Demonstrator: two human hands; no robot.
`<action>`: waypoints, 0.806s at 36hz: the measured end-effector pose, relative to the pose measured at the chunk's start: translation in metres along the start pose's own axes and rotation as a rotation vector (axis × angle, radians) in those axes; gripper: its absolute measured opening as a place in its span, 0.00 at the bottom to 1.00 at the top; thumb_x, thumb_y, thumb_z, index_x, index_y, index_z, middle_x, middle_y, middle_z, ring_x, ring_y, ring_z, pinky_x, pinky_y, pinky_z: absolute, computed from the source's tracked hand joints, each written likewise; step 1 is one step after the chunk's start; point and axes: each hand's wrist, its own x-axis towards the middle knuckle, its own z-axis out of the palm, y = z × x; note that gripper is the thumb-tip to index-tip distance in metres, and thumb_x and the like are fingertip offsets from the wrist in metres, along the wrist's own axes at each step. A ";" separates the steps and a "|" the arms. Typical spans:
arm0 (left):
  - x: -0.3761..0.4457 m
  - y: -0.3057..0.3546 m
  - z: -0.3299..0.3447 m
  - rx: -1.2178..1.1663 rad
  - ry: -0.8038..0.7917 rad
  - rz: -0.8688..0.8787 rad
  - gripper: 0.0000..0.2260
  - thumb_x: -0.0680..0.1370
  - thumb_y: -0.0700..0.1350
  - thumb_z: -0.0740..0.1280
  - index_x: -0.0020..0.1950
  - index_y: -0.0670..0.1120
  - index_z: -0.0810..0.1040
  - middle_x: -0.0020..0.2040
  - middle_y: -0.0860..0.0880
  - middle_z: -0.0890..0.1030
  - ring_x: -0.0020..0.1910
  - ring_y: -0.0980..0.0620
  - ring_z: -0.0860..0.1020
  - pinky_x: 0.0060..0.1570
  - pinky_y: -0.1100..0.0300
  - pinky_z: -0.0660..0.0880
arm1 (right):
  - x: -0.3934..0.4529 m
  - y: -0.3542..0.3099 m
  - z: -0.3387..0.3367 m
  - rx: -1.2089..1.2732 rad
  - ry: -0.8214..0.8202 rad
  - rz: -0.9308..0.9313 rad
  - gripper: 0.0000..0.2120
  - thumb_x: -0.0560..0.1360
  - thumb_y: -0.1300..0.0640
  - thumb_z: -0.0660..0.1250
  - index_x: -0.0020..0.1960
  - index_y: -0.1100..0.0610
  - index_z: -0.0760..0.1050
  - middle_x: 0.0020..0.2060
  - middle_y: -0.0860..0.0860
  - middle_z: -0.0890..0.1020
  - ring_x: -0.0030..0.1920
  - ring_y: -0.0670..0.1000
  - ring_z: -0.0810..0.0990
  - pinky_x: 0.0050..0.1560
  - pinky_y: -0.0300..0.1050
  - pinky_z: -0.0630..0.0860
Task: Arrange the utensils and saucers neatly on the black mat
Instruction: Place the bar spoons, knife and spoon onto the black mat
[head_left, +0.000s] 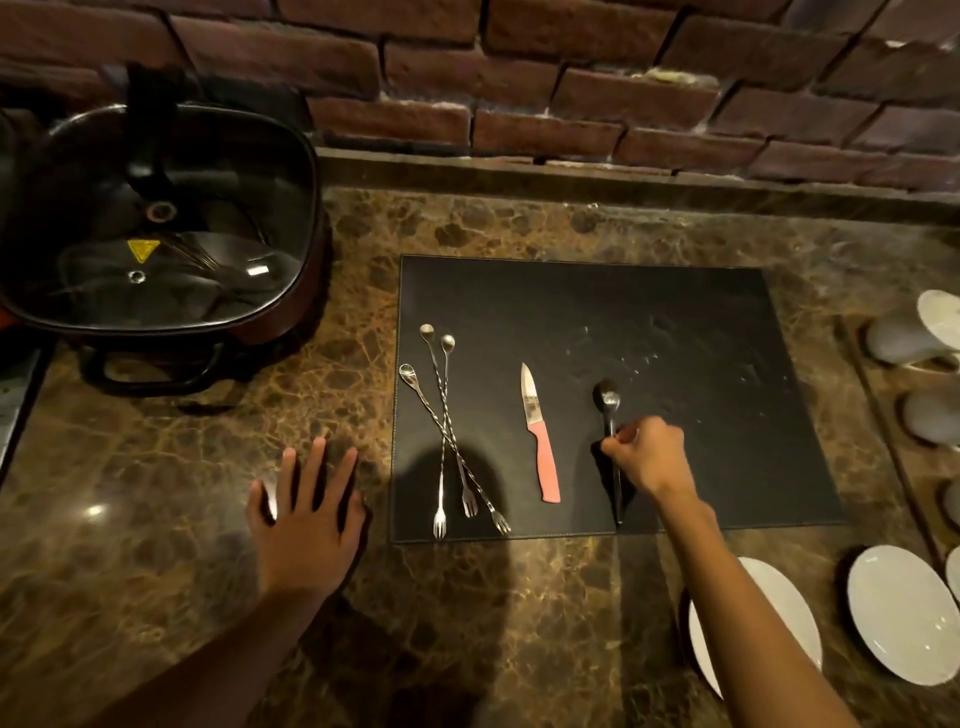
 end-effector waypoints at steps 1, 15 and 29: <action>0.000 -0.001 0.001 0.007 0.003 -0.002 0.26 0.82 0.60 0.48 0.81 0.62 0.53 0.84 0.52 0.53 0.83 0.48 0.48 0.75 0.37 0.50 | 0.007 -0.004 -0.001 -0.007 0.000 -0.004 0.10 0.71 0.56 0.73 0.34 0.61 0.79 0.32 0.57 0.82 0.33 0.54 0.82 0.38 0.51 0.81; 0.001 -0.003 0.003 0.037 -0.039 -0.012 0.26 0.83 0.61 0.44 0.82 0.63 0.51 0.84 0.54 0.48 0.83 0.50 0.42 0.76 0.40 0.45 | 0.034 -0.011 -0.011 -0.064 -0.075 -0.039 0.09 0.74 0.57 0.70 0.38 0.62 0.82 0.35 0.60 0.83 0.38 0.57 0.83 0.46 0.54 0.82; 0.000 0.001 -0.009 -0.074 -0.094 -0.028 0.25 0.81 0.62 0.49 0.80 0.68 0.52 0.83 0.56 0.55 0.82 0.50 0.51 0.75 0.50 0.32 | -0.049 0.050 -0.030 0.060 0.023 -0.045 0.13 0.72 0.57 0.74 0.32 0.53 0.75 0.33 0.58 0.85 0.37 0.54 0.85 0.46 0.53 0.80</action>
